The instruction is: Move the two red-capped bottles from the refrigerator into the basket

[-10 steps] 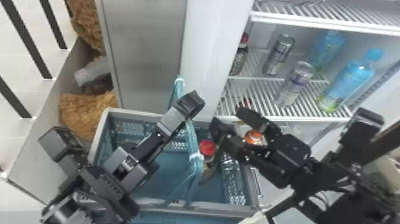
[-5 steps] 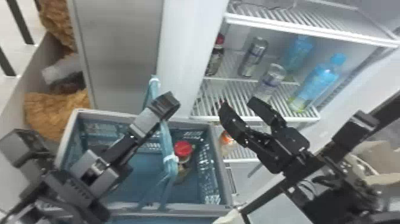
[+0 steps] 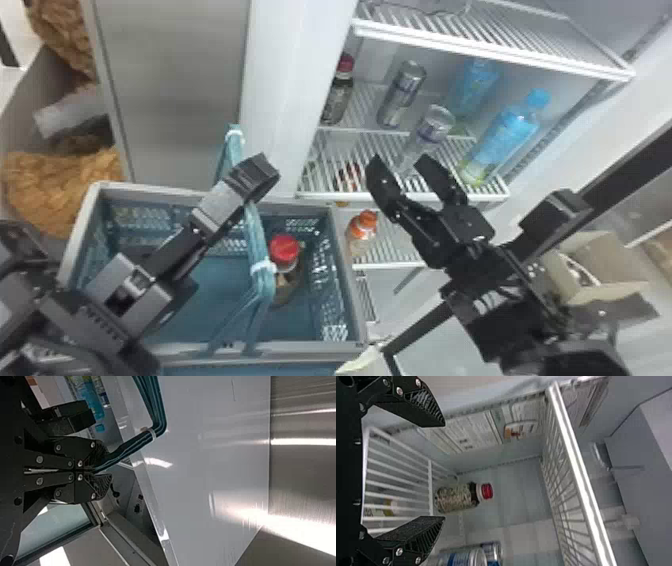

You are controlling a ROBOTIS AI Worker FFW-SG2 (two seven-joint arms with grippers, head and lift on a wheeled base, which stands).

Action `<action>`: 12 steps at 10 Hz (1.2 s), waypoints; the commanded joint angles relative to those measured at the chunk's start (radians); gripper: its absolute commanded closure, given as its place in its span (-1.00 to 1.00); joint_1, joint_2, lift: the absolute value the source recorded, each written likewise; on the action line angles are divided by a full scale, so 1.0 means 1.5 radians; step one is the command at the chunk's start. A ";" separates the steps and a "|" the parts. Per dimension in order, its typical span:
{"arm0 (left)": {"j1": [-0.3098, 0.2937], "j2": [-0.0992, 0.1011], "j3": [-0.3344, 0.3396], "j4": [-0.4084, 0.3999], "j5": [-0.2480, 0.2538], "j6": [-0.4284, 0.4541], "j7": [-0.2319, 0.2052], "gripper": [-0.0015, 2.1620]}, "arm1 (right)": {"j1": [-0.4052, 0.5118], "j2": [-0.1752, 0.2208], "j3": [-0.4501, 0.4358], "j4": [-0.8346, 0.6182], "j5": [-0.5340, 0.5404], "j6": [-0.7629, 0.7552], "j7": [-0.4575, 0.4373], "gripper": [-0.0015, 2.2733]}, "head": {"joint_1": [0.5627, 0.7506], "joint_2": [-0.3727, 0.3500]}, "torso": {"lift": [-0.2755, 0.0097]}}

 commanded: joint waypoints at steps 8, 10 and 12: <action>-0.005 0.001 -0.006 0.000 0.001 0.004 0.000 0.11 | -0.153 0.008 0.076 0.164 0.059 -0.050 -0.070 -0.83 | 0.41 -0.94 | 0.93; -0.005 0.002 -0.007 0.000 0.003 0.004 0.000 0.11 | -0.179 0.008 0.090 0.187 0.064 -0.050 -0.088 -0.83 | 0.41 -0.89 | 0.93; -0.006 0.003 -0.007 0.000 0.004 0.002 0.000 0.11 | -0.220 0.007 0.101 0.230 0.072 -0.052 -0.092 -0.83 | 0.41 -0.86 | 0.93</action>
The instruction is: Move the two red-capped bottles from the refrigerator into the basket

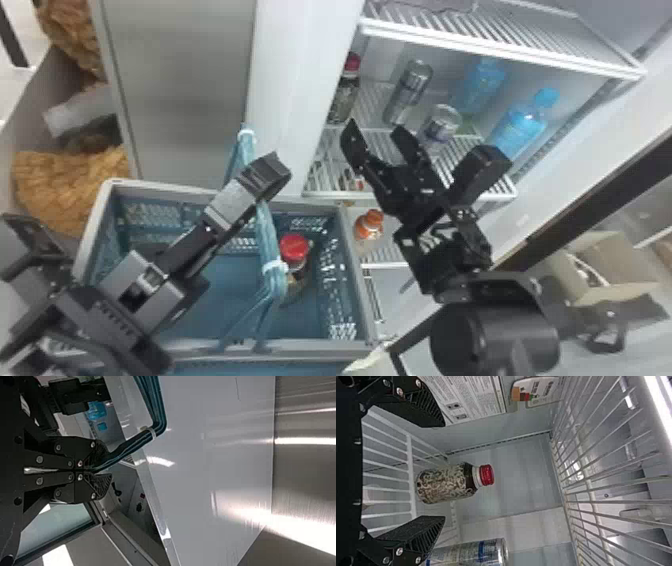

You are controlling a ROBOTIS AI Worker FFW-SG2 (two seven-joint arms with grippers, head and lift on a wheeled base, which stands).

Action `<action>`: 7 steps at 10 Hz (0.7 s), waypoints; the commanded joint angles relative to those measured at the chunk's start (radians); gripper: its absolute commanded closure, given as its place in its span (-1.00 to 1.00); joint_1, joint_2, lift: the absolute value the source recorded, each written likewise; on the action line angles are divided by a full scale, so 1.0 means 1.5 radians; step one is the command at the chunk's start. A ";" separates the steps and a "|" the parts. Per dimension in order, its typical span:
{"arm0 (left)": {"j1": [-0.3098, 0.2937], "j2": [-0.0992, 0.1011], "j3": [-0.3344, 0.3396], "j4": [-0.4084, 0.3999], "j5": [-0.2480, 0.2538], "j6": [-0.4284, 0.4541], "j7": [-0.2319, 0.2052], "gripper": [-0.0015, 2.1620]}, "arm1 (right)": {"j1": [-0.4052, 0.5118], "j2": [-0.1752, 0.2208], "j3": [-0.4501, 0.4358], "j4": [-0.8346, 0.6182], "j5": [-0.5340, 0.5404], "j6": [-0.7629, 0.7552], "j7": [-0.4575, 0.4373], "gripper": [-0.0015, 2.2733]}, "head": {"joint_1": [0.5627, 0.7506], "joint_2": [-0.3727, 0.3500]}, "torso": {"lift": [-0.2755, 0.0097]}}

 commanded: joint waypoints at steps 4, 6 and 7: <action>-0.001 0.002 0.000 0.000 0.003 0.000 0.000 0.11 | -0.083 -0.001 0.023 0.085 0.012 -0.008 -0.020 -0.83 | 0.41 -0.80 | 0.93; -0.001 0.003 0.000 0.002 0.005 -0.003 0.000 0.11 | -0.119 -0.001 0.027 0.126 0.019 -0.008 -0.026 -0.83 | 0.40 -0.79 | 0.93; -0.001 0.004 -0.001 0.002 0.005 -0.003 0.000 0.11 | -0.144 -0.001 0.029 0.152 0.024 -0.008 -0.026 -0.83 | 0.37 -0.78 | 0.93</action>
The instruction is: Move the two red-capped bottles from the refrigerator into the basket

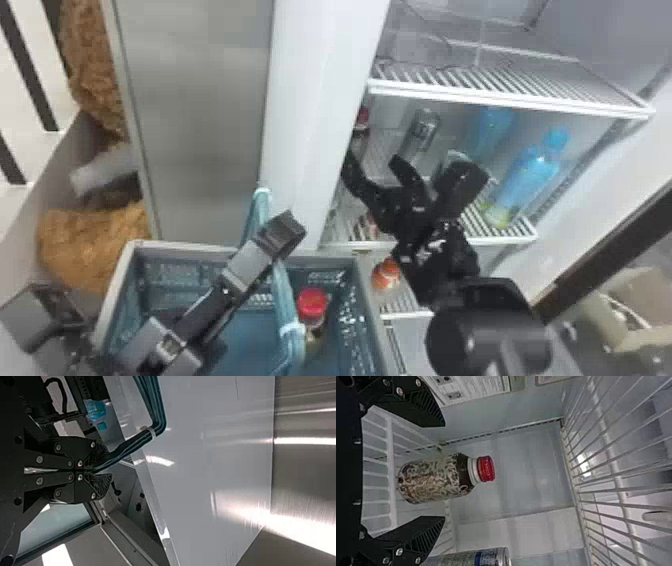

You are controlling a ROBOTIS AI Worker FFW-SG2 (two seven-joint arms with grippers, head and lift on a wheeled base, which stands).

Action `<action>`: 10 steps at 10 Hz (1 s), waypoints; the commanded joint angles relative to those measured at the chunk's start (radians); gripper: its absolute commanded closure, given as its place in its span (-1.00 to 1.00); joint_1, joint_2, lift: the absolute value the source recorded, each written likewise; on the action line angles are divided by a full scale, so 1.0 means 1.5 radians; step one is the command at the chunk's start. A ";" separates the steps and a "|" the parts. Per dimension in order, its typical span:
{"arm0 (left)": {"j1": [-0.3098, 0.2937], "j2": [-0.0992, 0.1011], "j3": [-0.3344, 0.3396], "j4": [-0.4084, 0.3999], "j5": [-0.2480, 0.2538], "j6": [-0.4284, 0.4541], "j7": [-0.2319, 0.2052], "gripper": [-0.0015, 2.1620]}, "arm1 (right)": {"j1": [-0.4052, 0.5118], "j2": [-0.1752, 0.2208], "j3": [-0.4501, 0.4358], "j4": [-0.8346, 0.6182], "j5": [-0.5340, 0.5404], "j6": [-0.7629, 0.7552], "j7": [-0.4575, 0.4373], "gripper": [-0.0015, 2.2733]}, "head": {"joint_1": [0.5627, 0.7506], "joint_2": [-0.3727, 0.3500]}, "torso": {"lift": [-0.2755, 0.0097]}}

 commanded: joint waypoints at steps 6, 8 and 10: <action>0.000 0.001 -0.001 0.002 0.004 -0.002 0.000 0.11 | -0.105 -0.004 0.026 0.119 0.019 -0.003 -0.007 -0.84 | 0.17 -0.72 | 0.93; -0.002 0.002 -0.001 0.003 0.005 -0.002 0.000 0.11 | -0.130 -0.005 0.032 0.141 0.030 -0.010 -0.012 -0.84 | 0.11 -0.70 | 0.93; 0.000 0.002 -0.001 0.005 0.007 -0.002 0.000 0.11 | -0.144 -0.005 0.033 0.162 0.037 -0.010 -0.019 -0.84 | 0.00 -0.69 | 0.93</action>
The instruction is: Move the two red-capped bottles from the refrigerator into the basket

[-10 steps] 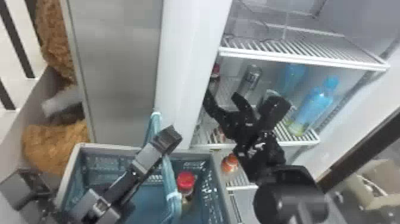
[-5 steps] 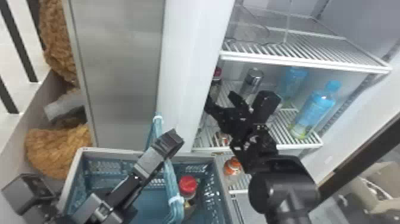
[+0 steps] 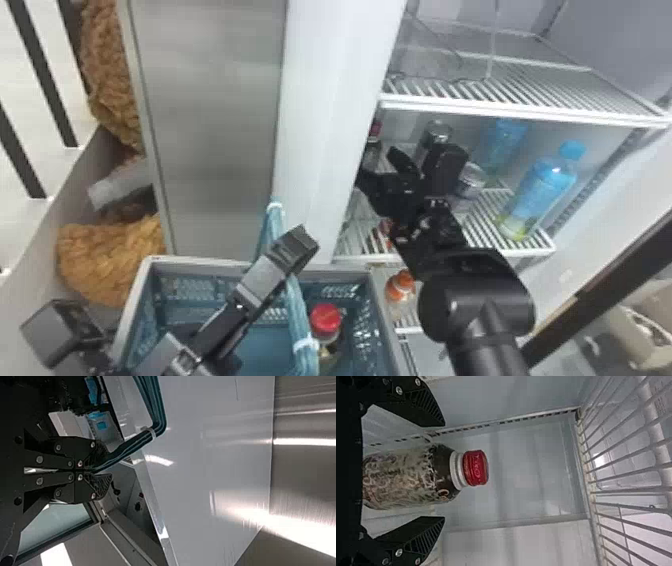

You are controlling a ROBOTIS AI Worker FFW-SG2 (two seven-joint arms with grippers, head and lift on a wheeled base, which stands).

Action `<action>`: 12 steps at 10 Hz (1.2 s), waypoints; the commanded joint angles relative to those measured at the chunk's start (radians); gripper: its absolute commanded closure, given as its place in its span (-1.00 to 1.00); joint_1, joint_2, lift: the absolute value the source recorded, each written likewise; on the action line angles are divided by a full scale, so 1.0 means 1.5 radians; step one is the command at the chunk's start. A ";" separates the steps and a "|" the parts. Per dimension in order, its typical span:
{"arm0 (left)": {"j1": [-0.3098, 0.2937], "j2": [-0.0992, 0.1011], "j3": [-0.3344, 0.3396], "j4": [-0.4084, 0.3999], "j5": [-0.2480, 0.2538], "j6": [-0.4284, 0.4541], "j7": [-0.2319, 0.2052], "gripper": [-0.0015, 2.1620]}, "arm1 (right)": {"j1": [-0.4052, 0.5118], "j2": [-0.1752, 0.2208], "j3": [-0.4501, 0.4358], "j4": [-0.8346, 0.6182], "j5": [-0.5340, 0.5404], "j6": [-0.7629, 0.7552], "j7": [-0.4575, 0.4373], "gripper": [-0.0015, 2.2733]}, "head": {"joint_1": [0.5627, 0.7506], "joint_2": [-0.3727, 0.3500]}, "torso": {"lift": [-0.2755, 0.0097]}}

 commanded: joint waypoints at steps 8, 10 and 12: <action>0.002 0.000 0.000 0.006 0.006 0.002 0.000 0.11 | -0.053 -0.009 0.012 0.052 0.001 0.049 -0.003 -0.06 | -0.13 -0.66 | 0.93; 0.002 0.000 0.000 0.006 0.006 0.002 0.000 0.11 | -0.043 -0.010 0.009 0.038 0.003 0.056 -0.003 0.13 | 0.01 -0.67 | 0.93; 0.000 0.000 -0.001 0.006 0.006 0.002 0.000 0.11 | -0.010 -0.012 0.001 -0.018 0.002 0.049 -0.003 0.13 | 0.04 -0.68 | 0.93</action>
